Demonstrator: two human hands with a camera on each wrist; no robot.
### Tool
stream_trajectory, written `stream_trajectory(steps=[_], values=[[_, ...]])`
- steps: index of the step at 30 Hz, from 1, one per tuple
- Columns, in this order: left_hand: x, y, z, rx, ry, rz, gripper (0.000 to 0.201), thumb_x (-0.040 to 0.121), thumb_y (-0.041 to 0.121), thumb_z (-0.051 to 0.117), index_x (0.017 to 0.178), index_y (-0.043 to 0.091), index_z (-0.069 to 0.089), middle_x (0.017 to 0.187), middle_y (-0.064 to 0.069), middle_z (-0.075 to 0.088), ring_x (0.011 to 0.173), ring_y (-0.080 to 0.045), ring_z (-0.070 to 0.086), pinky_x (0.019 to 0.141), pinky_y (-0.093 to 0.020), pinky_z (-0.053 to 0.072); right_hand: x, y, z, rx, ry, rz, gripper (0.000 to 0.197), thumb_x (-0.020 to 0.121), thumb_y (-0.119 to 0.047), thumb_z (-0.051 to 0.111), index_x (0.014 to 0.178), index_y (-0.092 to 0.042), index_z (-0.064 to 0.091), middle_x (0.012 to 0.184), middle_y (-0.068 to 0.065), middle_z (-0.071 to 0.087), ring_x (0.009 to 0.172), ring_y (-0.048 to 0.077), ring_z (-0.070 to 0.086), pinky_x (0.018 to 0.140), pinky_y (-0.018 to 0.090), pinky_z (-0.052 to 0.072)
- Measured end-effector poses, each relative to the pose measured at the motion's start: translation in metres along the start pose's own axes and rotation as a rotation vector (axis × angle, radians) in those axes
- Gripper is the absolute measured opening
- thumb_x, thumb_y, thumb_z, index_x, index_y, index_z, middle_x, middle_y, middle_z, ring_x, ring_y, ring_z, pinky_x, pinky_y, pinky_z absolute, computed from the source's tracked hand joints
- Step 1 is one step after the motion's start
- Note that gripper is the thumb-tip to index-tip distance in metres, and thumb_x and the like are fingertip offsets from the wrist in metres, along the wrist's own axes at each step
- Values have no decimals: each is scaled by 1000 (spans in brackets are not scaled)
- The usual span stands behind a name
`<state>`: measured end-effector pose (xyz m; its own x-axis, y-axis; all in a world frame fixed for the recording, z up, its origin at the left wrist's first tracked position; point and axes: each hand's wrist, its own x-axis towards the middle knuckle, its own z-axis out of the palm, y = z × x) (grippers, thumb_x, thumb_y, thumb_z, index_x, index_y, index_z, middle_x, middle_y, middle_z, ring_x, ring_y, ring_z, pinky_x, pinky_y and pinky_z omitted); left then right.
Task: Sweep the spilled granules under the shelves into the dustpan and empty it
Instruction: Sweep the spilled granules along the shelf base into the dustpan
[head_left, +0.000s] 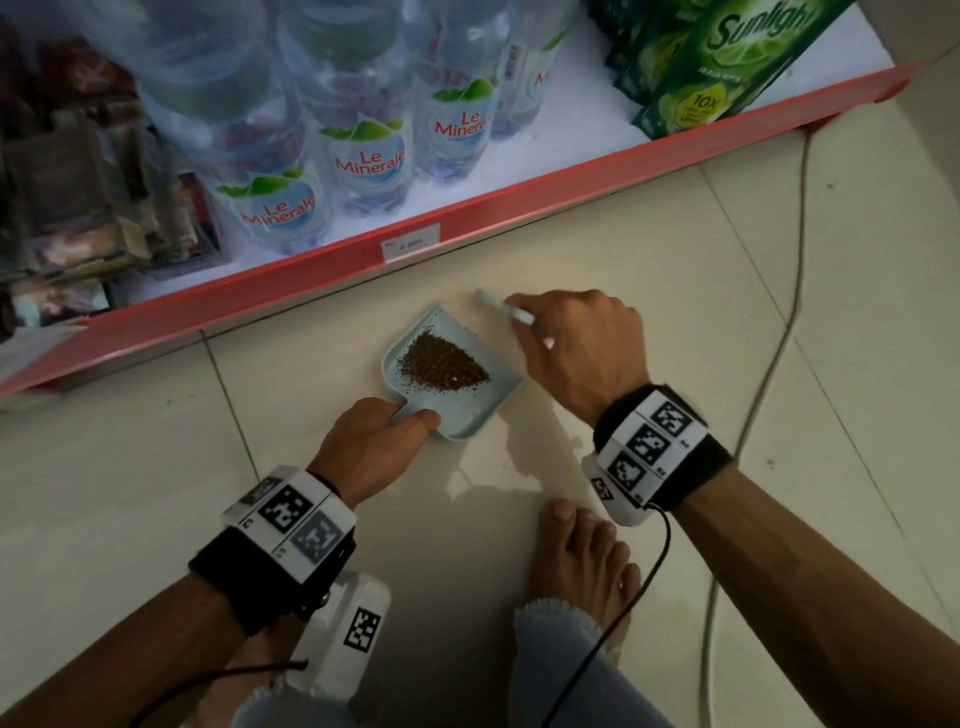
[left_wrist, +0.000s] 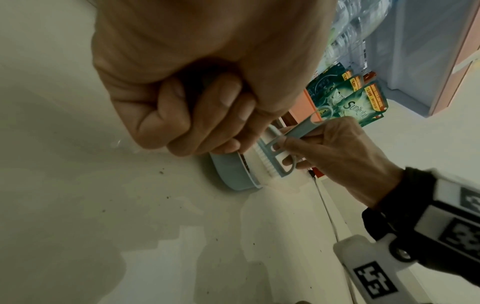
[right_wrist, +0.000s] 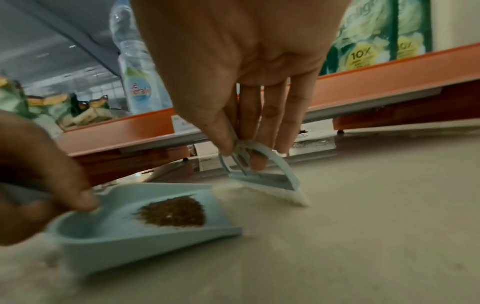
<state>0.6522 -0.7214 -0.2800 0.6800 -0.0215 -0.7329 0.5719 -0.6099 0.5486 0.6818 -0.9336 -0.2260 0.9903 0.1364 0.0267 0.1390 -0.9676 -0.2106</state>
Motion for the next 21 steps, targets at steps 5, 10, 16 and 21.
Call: stream_trajectory(steps=[5,10,16,21], values=[[1,-3,-1,-2,-3,-3,38,85,47,65,63,16,60,50,5,52,50,-15,50,49,-26,33,-10,-12,3,225,-97,31,38,94,-45,45,96,-21,74,73,-1,73,62,20,66,60,32,54],[-1,-6,-2,-2,4,-2,37,86,45,65,62,16,62,49,6,53,51,-13,51,48,-25,32,-8,-8,2,31,6,-5,26,97,-30,50,114,-32,69,88,-8,71,71,21,66,59,33,54],[-1,-5,-1,-29,-10,4,36,85,43,66,62,15,61,54,3,54,55,-17,51,52,-28,35,-19,-17,8,259,-43,-18,27,95,-38,50,102,-26,73,85,-7,73,67,17,64,59,34,53],[2,-7,-3,-42,-1,-4,36,85,46,66,62,18,62,49,9,56,56,-15,52,52,-27,36,-12,-9,8,51,3,-33,28,94,-27,52,117,-30,68,93,-6,71,72,23,66,56,28,48]])
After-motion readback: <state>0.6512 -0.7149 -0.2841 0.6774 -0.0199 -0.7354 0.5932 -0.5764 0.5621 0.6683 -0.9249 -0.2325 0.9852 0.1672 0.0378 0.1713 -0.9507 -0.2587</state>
